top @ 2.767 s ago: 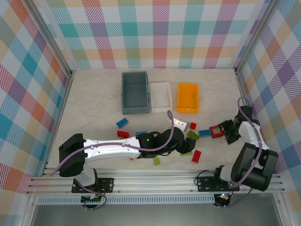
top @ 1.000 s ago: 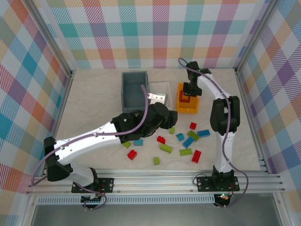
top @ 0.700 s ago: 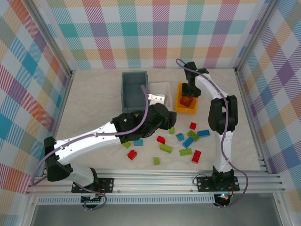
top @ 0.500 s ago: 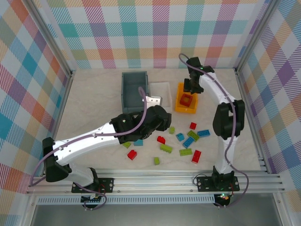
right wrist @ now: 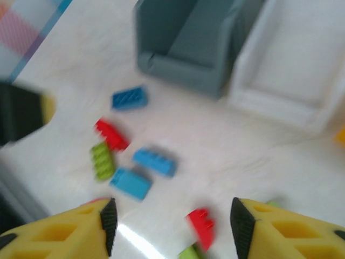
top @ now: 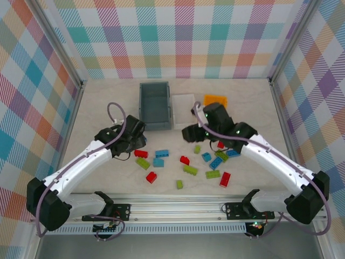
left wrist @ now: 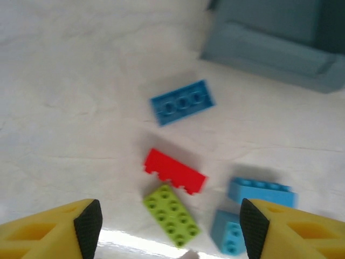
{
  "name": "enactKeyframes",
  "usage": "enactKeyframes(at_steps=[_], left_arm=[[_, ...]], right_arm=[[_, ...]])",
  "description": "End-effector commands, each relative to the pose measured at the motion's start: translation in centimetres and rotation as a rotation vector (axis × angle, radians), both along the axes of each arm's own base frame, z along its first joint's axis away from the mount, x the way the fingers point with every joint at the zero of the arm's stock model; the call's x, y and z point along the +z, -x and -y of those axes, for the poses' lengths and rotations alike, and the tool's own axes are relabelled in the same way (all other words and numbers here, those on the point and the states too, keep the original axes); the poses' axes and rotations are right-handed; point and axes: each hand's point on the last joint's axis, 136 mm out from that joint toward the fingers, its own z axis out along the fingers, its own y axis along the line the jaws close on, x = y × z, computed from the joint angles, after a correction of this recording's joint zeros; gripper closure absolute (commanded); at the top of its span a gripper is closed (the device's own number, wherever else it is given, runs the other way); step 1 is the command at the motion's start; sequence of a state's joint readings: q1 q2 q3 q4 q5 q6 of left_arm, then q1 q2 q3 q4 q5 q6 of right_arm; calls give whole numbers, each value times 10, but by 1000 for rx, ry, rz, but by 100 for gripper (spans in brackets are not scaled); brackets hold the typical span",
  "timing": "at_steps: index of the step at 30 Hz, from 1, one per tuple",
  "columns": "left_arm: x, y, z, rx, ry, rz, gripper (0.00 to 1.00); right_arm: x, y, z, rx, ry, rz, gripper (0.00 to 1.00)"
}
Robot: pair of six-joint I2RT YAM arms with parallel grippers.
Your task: Sort the legos into containers by color
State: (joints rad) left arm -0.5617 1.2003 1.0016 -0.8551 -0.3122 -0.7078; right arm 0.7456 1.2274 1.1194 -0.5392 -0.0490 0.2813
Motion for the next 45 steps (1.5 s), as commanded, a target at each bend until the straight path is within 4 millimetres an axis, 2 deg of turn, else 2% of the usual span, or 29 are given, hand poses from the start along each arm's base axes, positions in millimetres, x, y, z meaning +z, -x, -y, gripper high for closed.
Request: enactKeyframes(at_steps=[1,4,12,15,19,26,30,32,35,38,40,45], left_arm=[[-17,-11,0,-42,50,-30,25],[-39,-28,9,-137,55,-65,17],[-77,-62,20,-426,-108,-180,21],[-85,-72,13,-475,-199,-211,21],[-91,-81,14,-566,-252,-224,21],[-108,-95,5,-594,-294,-281,21],[-118,-92,3,-596,-280,-313,28],[-121,-90,5,-595,-261,-310,35],[-122,-87,10,-588,-220,-303,51],[-119,-84,11,-570,-204,-286,58],[-115,-82,9,-557,-210,-274,66],[-91,-76,-5,-488,-257,-222,68]], right_arm=[[-2,30,-23,93,-88,-38,34],[-12,46,-28,112,-89,-72,30],[-6,55,-33,130,-116,-74,26],[2,56,-37,129,-151,-77,25],[13,64,-44,133,-231,-74,20],[12,67,-45,118,-239,-83,20],[12,66,-44,113,-233,-82,20],[11,65,-43,109,-230,-82,20],[7,65,-43,102,-219,-88,20],[4,63,-43,92,-208,-93,21],[4,63,-42,84,-207,-92,22],[5,59,-39,65,-203,-77,22]])
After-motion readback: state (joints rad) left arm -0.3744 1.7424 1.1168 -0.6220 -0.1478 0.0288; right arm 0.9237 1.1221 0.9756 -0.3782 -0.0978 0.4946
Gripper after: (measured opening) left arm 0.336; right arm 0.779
